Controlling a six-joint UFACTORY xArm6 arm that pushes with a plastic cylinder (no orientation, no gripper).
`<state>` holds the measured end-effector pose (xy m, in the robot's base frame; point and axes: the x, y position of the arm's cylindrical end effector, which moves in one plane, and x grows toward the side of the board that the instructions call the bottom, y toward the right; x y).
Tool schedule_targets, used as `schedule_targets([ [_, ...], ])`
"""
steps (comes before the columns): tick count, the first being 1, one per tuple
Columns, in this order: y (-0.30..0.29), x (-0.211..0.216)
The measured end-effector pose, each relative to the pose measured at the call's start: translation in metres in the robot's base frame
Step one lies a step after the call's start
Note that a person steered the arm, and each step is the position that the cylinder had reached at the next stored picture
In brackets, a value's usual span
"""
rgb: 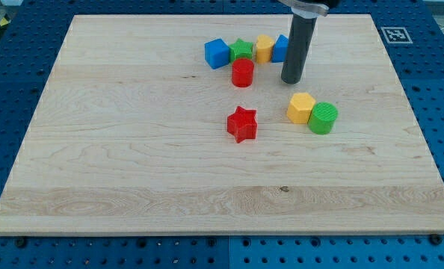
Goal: Slide the green circle a bit down
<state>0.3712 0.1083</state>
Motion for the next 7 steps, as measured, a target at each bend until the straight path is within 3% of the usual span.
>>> schedule_targets([
  [2,0.005,0.058],
  [7,0.063,0.080],
])
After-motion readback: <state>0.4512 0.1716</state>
